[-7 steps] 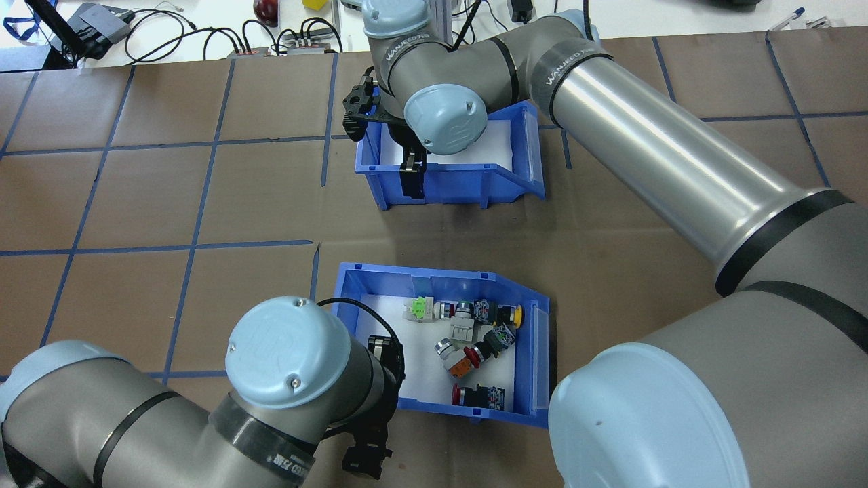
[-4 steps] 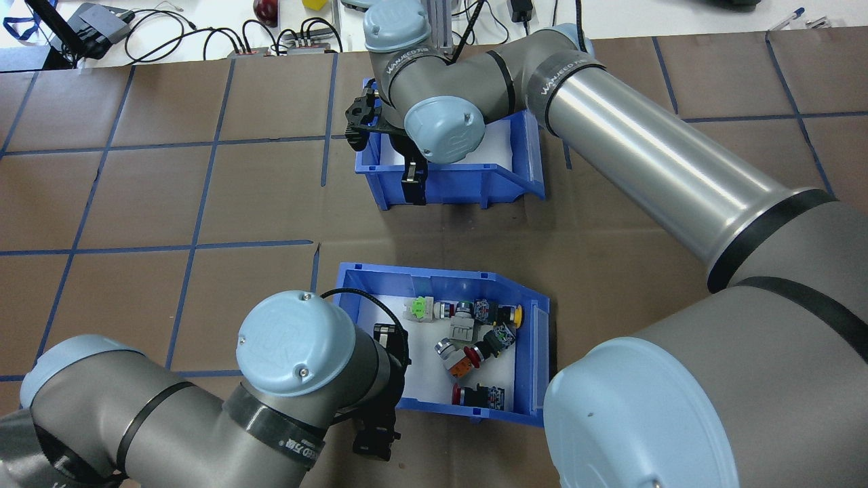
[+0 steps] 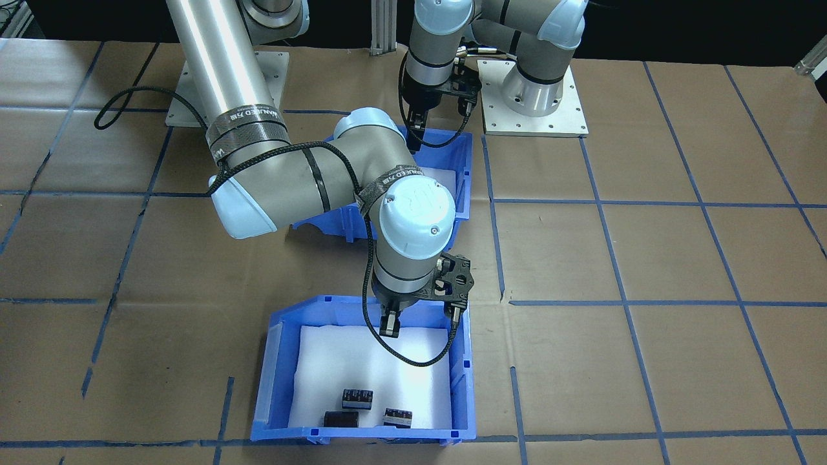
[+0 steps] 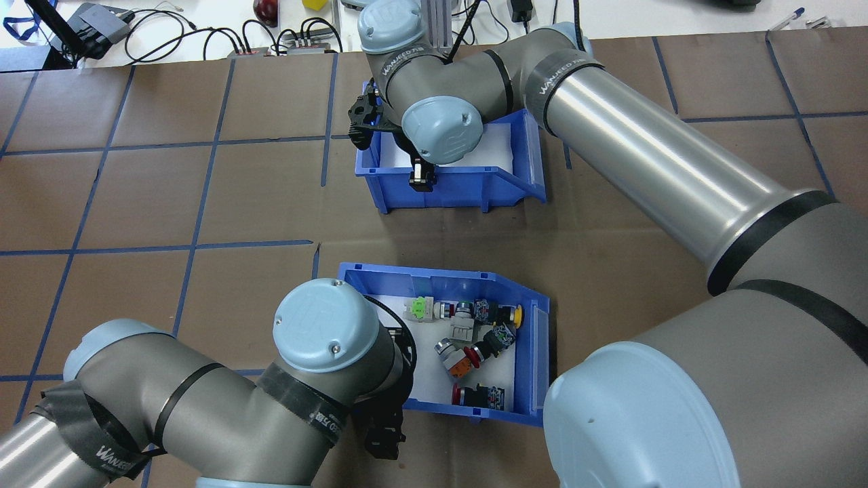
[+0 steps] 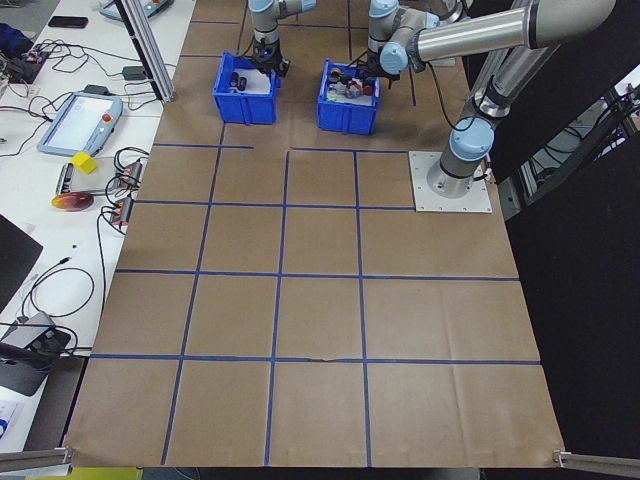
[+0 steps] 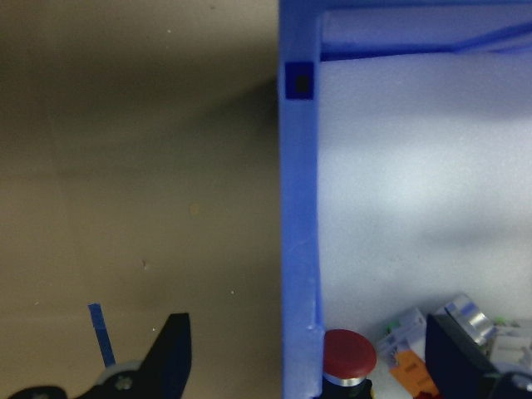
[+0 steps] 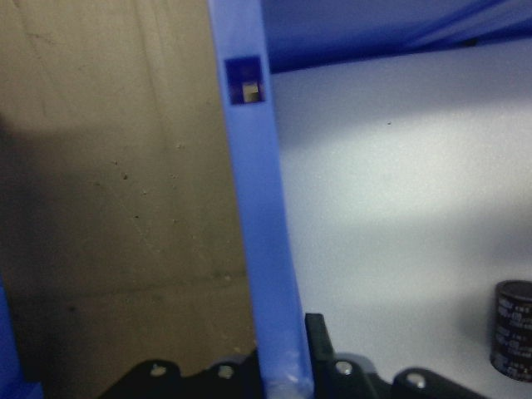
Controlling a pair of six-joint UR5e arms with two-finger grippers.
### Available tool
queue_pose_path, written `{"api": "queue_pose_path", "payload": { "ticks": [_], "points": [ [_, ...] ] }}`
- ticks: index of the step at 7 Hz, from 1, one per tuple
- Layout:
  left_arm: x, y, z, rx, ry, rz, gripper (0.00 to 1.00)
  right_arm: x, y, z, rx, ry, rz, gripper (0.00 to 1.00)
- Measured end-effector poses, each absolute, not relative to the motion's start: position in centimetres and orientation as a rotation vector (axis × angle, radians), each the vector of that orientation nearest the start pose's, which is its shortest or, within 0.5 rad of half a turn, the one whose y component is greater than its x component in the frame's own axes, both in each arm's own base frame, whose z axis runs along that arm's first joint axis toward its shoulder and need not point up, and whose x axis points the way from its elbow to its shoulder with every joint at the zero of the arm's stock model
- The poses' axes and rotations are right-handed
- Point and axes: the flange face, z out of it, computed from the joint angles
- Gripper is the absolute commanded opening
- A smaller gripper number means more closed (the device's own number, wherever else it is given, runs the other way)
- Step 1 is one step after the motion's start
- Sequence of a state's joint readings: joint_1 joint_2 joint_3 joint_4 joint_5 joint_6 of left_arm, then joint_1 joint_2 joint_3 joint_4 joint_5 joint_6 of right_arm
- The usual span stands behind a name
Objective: Place button box in front
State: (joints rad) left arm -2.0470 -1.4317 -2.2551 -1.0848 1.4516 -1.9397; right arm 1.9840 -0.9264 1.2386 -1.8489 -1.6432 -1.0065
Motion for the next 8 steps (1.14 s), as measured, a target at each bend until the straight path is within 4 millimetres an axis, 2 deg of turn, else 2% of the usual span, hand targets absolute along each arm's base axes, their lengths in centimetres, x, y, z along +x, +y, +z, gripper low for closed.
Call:
{"api": "queue_pose_path", "payload": {
  "ticks": [2, 3, 5, 6, 7, 8],
  "points": [
    [-29.9, -26.0, 26.0, -2.079, 2.277, 0.225, 0.97, 39.6, -62.0, 30.1, -2.081, 2.457, 0.029, 0.06],
    [-29.6, -25.4, 25.1, -2.066, 2.267, 0.231, 0.89, 37.4, -62.7, 32.5, -2.059, 2.502, -0.014, 0.06],
    [-29.5, -25.2, 24.6, -2.062, 2.277, 0.224, 0.83, 29.9, -64.8, 36.8, -2.024, 2.569, -0.059, 0.06],
    [-29.6, -25.5, 24.6, -2.07, 2.295, 0.213, 0.8, 26.3, -65.5, 37.9, -2.034, 2.57, -0.057, 0.06],
    [-29.8, -25.9, 24.4, -2.073, 2.322, 0.202, 0.6, 22.6, -66.1, 38.7, -2.059, 2.559, -0.052, 0.06],
    [-30.0, -26.4, 24.1, -2.063, 2.352, 0.193, 0.15, 19.1, -66.6, 39.6, -2.078, 2.554, -0.051, 0.06]
  ]
}}
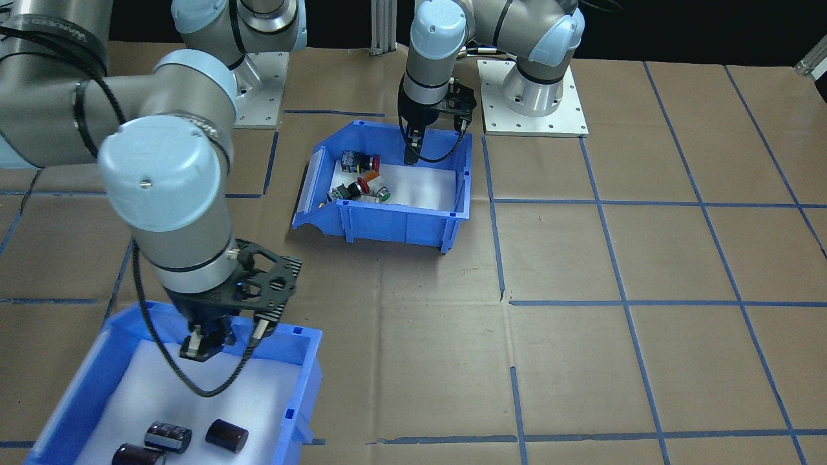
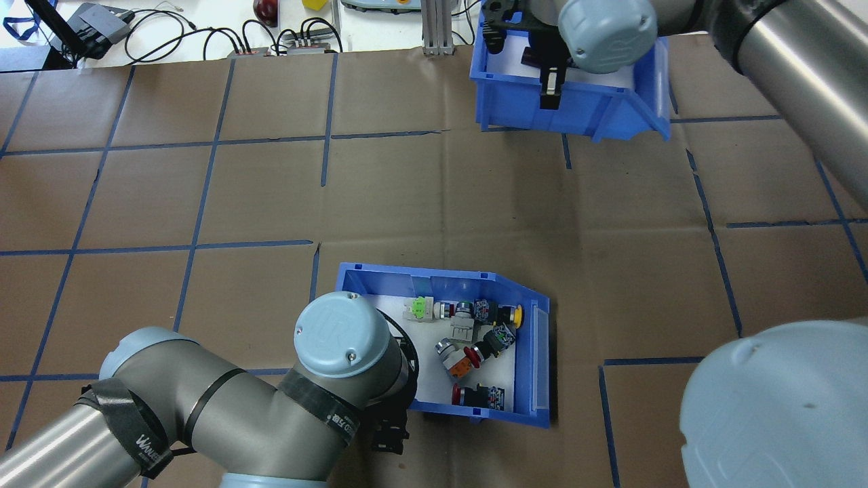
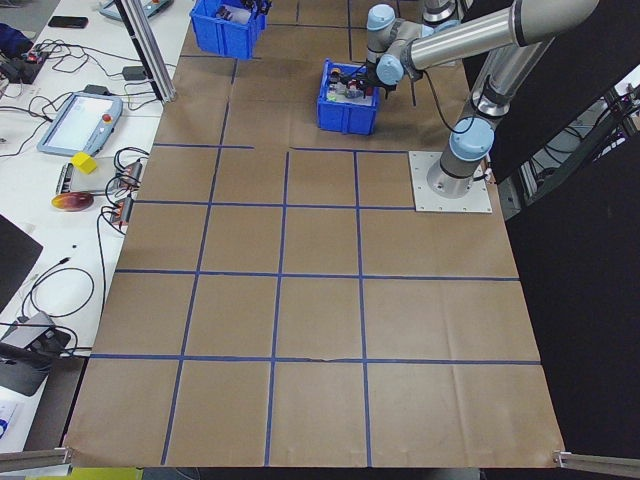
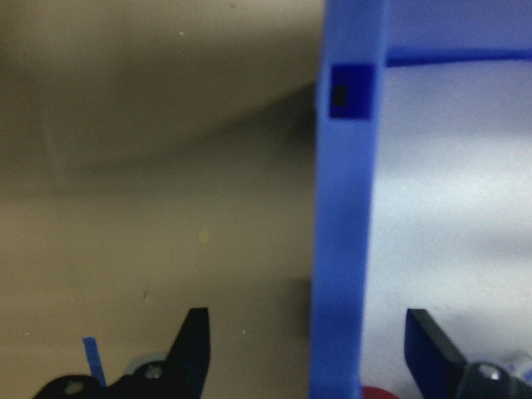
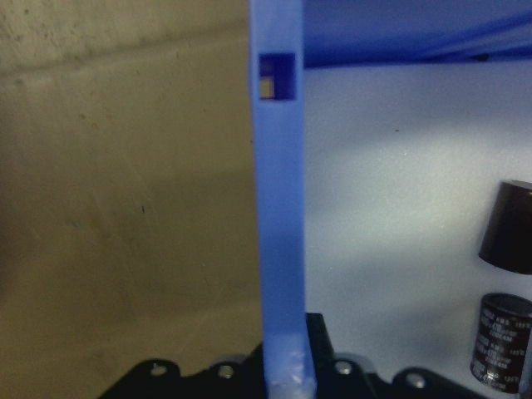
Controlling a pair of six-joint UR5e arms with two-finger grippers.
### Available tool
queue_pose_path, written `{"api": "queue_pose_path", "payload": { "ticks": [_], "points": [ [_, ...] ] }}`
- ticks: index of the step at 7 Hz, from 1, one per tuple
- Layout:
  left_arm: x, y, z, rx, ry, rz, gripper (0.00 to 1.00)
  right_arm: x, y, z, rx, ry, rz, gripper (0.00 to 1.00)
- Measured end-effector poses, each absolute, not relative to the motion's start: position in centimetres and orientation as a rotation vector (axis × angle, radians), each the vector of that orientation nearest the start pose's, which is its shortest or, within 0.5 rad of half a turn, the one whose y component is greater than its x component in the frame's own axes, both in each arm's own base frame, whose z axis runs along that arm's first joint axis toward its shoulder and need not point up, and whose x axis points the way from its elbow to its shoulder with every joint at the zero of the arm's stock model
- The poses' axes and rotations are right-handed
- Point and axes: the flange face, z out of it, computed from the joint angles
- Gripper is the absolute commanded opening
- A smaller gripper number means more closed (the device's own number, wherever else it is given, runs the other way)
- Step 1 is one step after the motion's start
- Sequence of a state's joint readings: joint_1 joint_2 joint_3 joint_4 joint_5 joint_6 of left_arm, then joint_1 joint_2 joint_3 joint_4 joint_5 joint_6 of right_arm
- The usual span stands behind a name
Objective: Place button box in front
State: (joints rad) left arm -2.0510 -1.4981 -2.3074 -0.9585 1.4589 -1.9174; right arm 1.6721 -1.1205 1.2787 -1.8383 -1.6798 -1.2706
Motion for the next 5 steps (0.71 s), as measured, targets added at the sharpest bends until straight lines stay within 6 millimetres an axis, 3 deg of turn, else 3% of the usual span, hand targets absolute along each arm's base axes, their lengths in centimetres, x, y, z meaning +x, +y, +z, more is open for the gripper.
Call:
{"api": "queue_pose_path", "payload": {
  "ticks": [1, 3, 5],
  "points": [
    [-30.2, -26.6, 24.0, -2.053, 2.38, 0.188, 0.0, 15.7, -67.1, 40.2, -2.097, 2.556, -0.038, 0.06],
    [-30.3, -26.8, 24.5, -2.059, 2.41, 0.189, 0.0, 9.4, -67.7, 41.0, -2.158, 2.543, 0.016, 0.06],
    [-30.3, -27.7, 26.1, -2.061, 2.466, 0.196, 0.0, 3.4, -66.6, 41.9, -2.194, 2.506, 0.058, 0.06]
  ]
}}
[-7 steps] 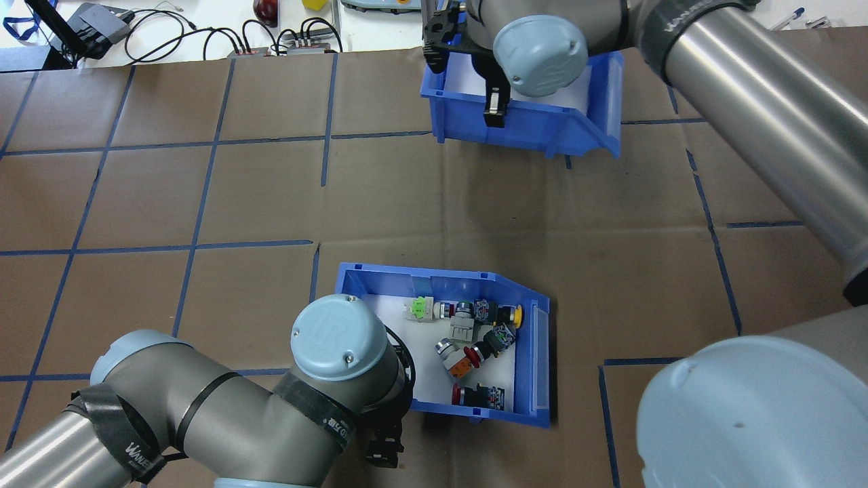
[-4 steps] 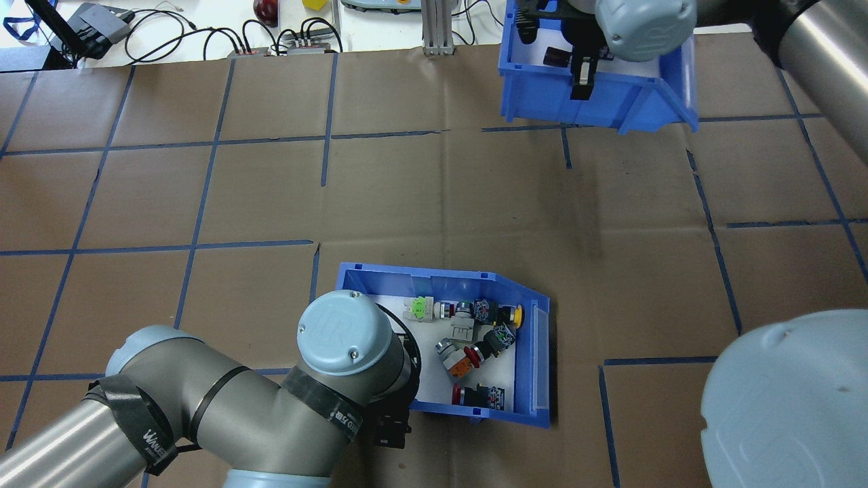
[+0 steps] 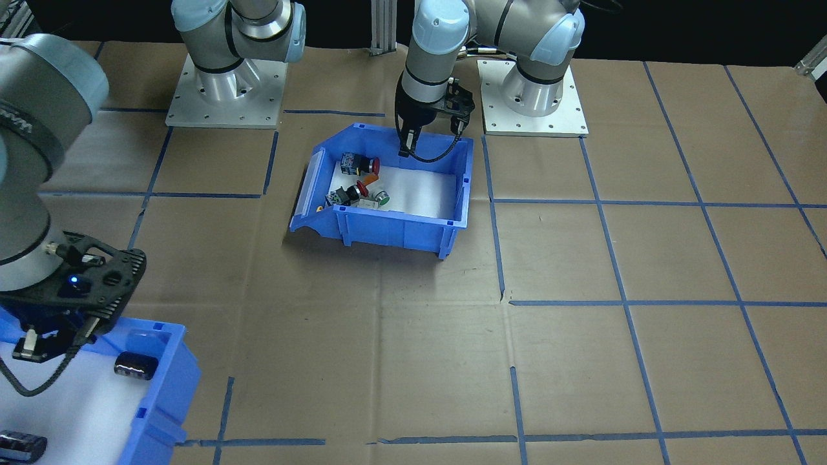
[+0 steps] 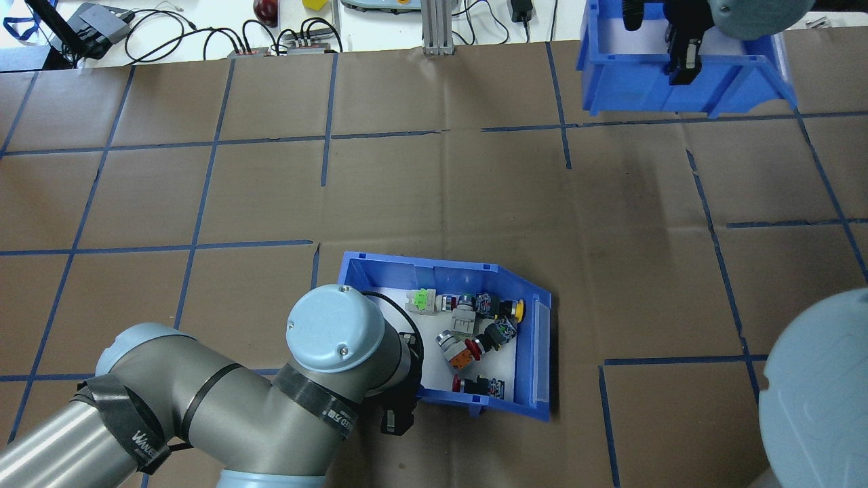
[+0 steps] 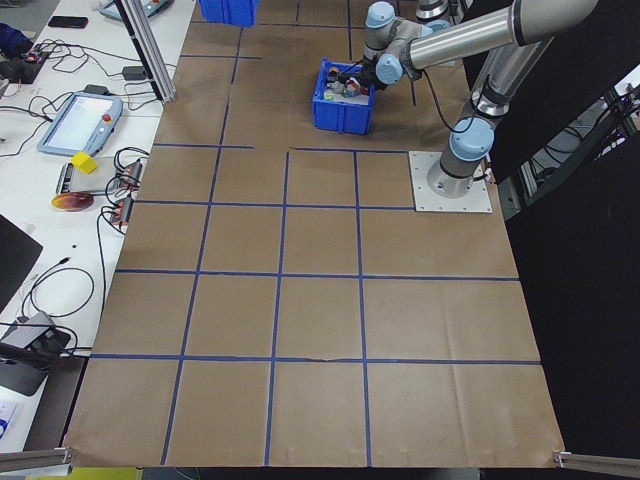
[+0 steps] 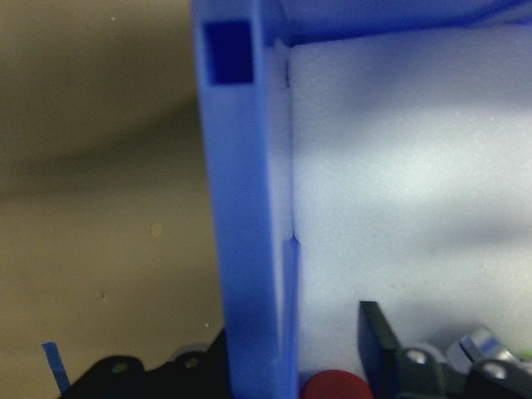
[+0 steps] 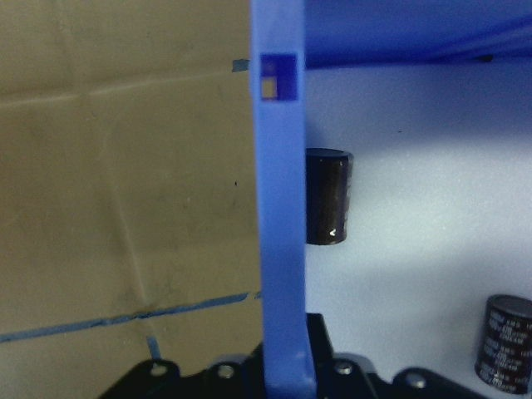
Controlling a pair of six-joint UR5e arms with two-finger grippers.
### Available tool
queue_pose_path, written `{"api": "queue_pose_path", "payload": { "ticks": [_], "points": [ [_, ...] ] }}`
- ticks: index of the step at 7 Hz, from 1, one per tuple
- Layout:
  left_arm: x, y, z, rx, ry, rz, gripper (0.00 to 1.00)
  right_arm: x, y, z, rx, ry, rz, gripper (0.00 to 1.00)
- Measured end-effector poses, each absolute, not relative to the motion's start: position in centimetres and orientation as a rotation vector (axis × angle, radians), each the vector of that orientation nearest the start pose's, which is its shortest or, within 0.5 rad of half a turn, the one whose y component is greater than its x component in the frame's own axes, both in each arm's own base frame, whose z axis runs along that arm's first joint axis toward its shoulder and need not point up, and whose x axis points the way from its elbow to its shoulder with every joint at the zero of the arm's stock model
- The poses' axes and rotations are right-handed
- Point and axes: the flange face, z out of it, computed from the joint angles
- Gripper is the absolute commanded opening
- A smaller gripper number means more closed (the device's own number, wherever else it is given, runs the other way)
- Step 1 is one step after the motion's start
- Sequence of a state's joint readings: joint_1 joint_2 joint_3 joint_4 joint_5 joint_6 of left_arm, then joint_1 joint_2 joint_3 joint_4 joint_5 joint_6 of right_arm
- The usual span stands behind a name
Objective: Place button box in front
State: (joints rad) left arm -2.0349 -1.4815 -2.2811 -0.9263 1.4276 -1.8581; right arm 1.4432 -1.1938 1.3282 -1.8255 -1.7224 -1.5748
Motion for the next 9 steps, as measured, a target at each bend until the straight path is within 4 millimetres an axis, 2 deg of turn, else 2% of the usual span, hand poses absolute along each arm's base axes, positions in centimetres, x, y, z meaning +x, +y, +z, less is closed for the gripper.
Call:
{"api": "queue_pose_path", "payload": {
  "ticks": [1, 2, 3, 5, 7, 9],
  "points": [
    [-30.1, -29.5, 27.7, -2.073, 2.486, 0.177, 0.0, 0.2, -64.8, 42.1, -2.21, 2.474, 0.081, 0.06],
    [-29.3, -32.1, 29.3, -2.1, 2.477, 0.163, 0.0, -2.2, -62.4, 42.1, -2.219, 2.444, 0.103, 0.06],
    [-28.4, -34.8, 30.6, -2.103, 2.48, 0.153, 0.0, -3.3, -59.9, 42.0, -2.217, 2.424, 0.113, 0.06],
    [-28.0, -40.6, 30.8, -2.07, 2.5, 0.151, 0.0, -2.8, -54.9, 41.4, -2.202, 2.399, 0.124, 0.06],
    [-29.8, -48.6, 30.5, -2.092, 2.504, 0.13, 0.0, -1.3, -50.3, 40.4, -2.194, 2.374, 0.14, 0.06],
    [-31.8, -55.4, 28.2, -2.172, 2.473, 0.112, 0.0, -0.2, -47.1, 39.7, -2.191, 2.353, 0.147, 0.06]
  ]
}}
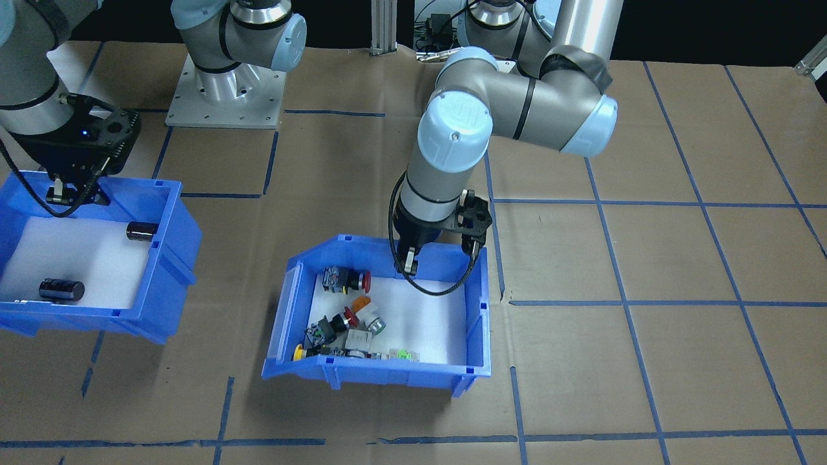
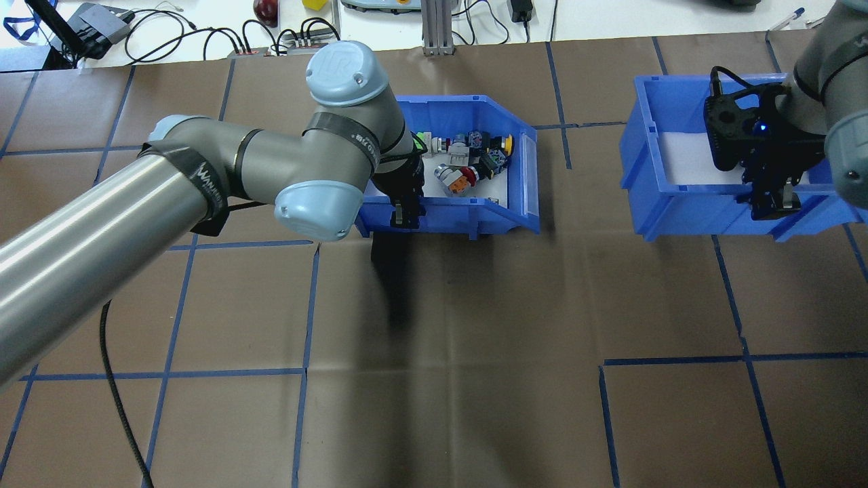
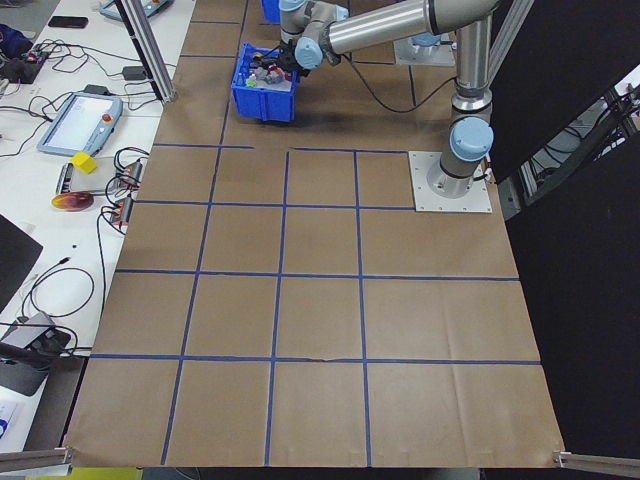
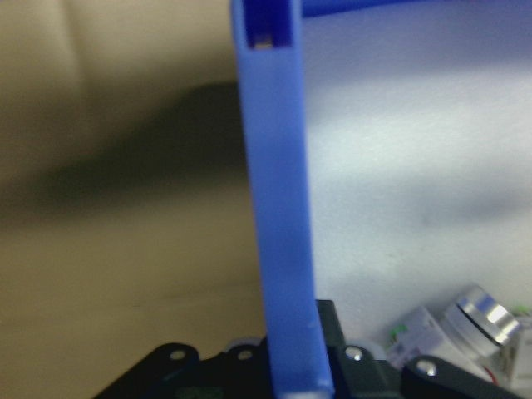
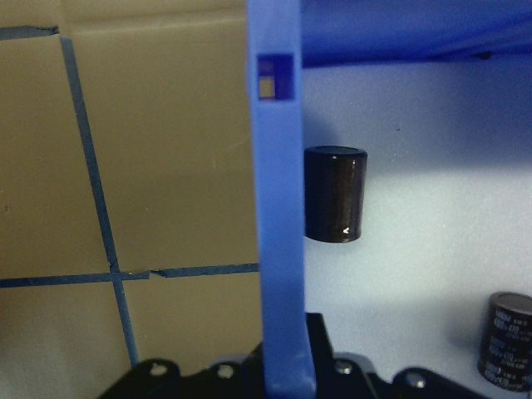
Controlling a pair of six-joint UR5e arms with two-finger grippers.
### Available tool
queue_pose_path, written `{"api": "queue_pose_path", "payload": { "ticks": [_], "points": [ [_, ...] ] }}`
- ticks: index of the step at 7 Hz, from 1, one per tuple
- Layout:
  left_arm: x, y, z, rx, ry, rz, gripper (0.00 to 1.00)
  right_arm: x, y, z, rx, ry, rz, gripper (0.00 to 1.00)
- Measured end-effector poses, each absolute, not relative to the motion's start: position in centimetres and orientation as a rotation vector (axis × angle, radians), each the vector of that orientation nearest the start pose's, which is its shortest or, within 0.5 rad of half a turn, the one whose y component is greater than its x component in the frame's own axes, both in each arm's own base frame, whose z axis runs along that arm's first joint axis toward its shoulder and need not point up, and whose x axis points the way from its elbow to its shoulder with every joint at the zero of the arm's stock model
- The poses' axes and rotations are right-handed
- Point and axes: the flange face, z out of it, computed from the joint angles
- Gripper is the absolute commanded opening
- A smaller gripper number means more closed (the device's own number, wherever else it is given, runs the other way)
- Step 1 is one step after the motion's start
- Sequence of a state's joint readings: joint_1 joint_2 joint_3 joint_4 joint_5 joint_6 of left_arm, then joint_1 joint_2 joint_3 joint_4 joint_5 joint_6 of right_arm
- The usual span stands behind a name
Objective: Place button box in front
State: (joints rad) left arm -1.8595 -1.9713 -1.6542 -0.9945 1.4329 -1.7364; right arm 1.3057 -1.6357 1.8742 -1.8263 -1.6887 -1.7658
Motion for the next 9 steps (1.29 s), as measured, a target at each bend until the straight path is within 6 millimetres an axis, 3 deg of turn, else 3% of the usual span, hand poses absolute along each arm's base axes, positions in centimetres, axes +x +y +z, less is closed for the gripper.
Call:
{"api": "queue_pose_path", "payload": {
  "ticks": [3, 6, 8, 9],
  "points": [
    [-33.1, -60.0, 26.8, -2.218, 2.476, 0.08, 0.0, 1.0, -44.4, 38.3, -2.187, 2.304, 0.124, 0.07],
    [-33.7, -61.2, 25.6, -2.211, 2.471, 0.086, 0.04, 1.2, -44.1, 38.2, -2.194, 2.298, 0.121, 0.07],
    [-33.7, -61.0, 25.1, -2.204, 2.465, 0.094, 0.57, 1.2, -44.1, 38.2, -2.195, 2.298, 0.12, 0.07],
    [-33.7, -61.0, 25.2, -2.206, 2.467, 0.093, 0.66, 1.2, -44.1, 38.2, -2.195, 2.298, 0.119, 0.07]
  ]
}}
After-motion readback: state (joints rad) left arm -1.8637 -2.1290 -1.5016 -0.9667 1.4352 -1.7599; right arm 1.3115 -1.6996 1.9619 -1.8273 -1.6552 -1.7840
